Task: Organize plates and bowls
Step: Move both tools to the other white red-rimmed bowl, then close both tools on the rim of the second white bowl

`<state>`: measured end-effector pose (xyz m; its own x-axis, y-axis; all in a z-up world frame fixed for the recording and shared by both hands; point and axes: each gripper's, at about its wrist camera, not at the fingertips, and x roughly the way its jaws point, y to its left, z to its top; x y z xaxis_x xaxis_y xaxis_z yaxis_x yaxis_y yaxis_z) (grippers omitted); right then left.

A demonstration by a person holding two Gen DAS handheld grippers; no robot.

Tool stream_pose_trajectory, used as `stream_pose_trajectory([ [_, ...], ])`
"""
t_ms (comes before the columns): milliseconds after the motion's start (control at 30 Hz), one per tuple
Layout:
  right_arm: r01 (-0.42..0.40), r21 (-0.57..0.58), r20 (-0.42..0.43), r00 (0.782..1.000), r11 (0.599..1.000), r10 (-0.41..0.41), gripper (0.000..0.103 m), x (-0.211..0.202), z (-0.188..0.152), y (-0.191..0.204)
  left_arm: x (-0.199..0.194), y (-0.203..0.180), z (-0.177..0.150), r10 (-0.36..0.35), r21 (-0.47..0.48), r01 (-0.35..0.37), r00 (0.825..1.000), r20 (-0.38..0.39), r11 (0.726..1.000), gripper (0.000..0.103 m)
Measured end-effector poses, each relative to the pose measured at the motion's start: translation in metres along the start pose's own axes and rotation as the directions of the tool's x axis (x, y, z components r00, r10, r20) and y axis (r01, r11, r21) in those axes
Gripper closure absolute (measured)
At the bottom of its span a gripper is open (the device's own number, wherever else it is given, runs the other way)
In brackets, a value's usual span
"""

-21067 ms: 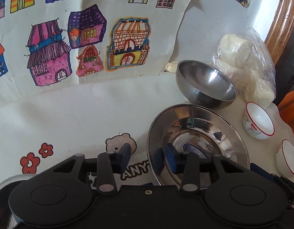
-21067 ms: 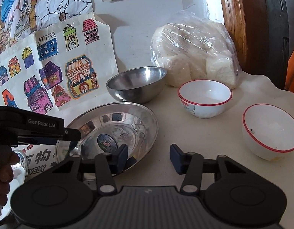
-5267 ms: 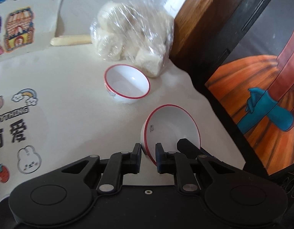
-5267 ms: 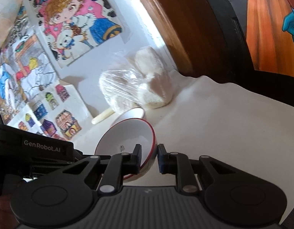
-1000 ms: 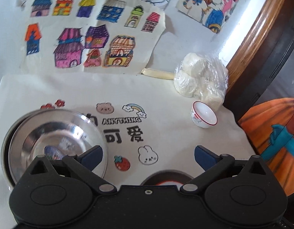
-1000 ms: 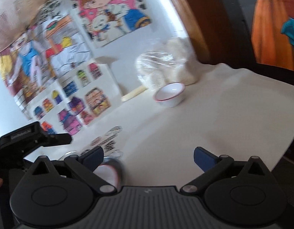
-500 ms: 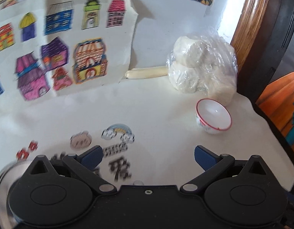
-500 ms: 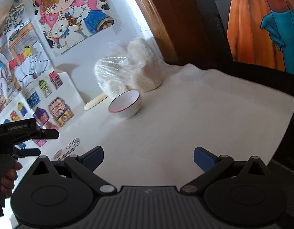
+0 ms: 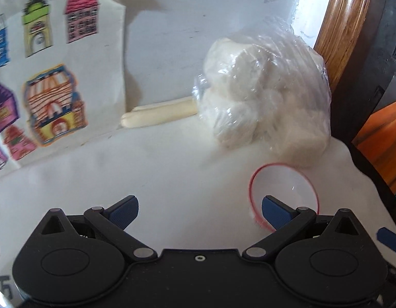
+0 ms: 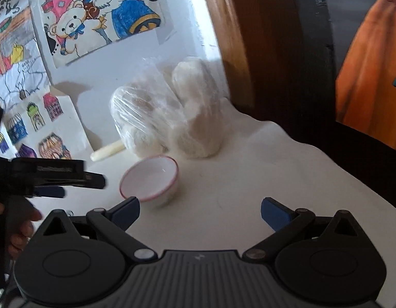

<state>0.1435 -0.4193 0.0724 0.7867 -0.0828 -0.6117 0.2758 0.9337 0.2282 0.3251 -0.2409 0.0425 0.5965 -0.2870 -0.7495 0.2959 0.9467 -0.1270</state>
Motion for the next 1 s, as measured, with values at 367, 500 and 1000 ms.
stream_pose_trajectory([
  [367,0.02,-0.107,-0.041,0.999,0.994,-0.024,0.011,0.047,0.014,0.023,0.028,-0.003,0.005,0.009,-0.006,-0.009,1.0,-0.03,1.0,0.001],
  [500,0.028,-0.134,-0.058,0.998,0.991,-0.036,0.017,0.059,0.013,0.029,0.031,-0.001,0.004,0.001,-0.016,-0.002,0.999,-0.036,1.0,0.001],
  [1000,0.018,-0.107,-0.061,0.998,0.994,-0.025,0.048,0.067,0.009,0.034,0.032,-0.011,-0.007,-0.16,0.006,0.161,0.986,-0.056,0.987,0.064],
])
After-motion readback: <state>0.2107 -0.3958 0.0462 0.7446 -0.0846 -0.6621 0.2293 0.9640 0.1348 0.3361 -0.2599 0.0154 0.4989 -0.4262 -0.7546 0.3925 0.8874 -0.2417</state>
